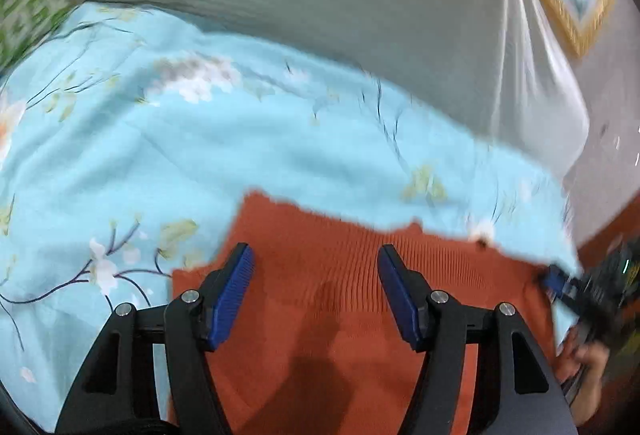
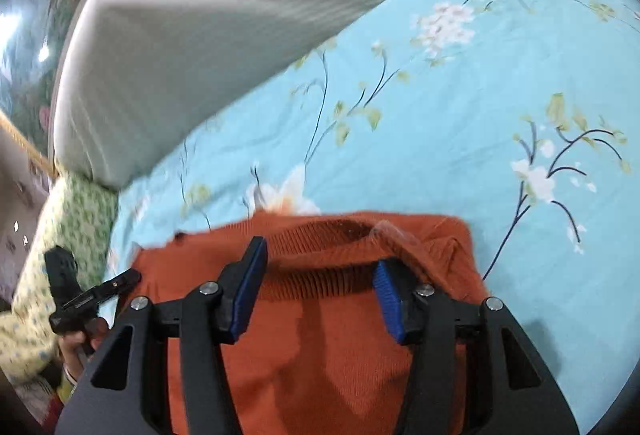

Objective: Fold small clothes

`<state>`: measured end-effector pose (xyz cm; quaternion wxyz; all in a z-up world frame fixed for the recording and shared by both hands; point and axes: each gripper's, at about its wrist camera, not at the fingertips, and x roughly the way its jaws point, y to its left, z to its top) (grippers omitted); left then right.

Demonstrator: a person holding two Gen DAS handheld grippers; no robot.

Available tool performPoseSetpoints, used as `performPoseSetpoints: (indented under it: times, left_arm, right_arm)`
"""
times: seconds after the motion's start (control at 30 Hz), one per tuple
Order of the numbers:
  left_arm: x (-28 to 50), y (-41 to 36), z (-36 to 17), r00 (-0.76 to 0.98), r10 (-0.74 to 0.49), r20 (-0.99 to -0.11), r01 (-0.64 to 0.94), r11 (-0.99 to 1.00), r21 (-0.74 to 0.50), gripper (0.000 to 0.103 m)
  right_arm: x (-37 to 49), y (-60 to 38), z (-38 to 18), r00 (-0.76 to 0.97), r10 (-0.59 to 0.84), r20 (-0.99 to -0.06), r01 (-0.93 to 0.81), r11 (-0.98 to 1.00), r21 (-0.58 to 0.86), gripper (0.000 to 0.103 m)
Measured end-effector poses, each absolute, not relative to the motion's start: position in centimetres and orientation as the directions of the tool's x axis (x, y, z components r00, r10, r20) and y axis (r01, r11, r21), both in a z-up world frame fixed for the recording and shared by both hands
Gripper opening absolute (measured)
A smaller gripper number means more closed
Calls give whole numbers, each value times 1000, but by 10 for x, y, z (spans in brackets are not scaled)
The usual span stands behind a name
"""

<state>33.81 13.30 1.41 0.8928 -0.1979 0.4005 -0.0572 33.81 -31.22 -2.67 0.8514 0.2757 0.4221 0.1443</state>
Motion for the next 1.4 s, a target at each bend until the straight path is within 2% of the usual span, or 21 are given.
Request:
performPoseSetpoints:
  times: [0.07,0.13,0.23,0.43,0.57,0.73,0.83,0.9,1.03,1.1,1.23,1.4]
  left_arm:
    - [331,137,14,683,-266,-681,-73,902,-425,65]
    - [326,129,15,678,-259,-688,-71,908,-412,65]
    - [302,129,16,685,-247,-685,-70,914,-399,65]
    - [215,107,22,710,-352,-610,-1,865,-501,67]
    - [169,95,14,697,-389,-602,1,840,-542,69]
    - [130,95,-2,671,-384,-634,-58,825,-562,74]
    - [112,104,-12,665,-355,-657,-103,828,-552,74]
    - [103,113,-17,666,-365,-651,-125,805,-580,74]
    - [87,140,-27,663,-316,-679,-232,775,-588,74]
    - [78,153,-32,674,-325,-663,-259,737,-624,74]
    - [68,157,-33,687,-340,-642,-278,694,-664,74]
    - [78,146,-34,707,-297,-642,-310,686,-659,77]
  right_arm:
    - [329,-314,-20,646,434,-628,14,815,579,55]
    - [318,-321,-15,667,448,-595,10,793,609,55]
    - [300,-329,-8,674,416,-611,44,803,595,55]
    - [236,-307,-1,621,539,-569,-65,759,648,55]
    - [191,-292,-13,537,628,-564,-140,725,674,55]
    - [155,-295,-22,534,588,-607,-115,762,637,55]
    - [142,-314,-29,552,509,-661,-7,795,606,55]
    - [132,-333,-30,578,513,-635,29,765,644,55]
    - [120,-348,-23,607,485,-630,66,759,648,55]
    - [113,-350,-14,619,458,-638,75,774,629,55]
    - [101,-349,-5,637,512,-576,44,722,691,55]
    - [97,-333,-1,625,544,-560,5,714,700,56]
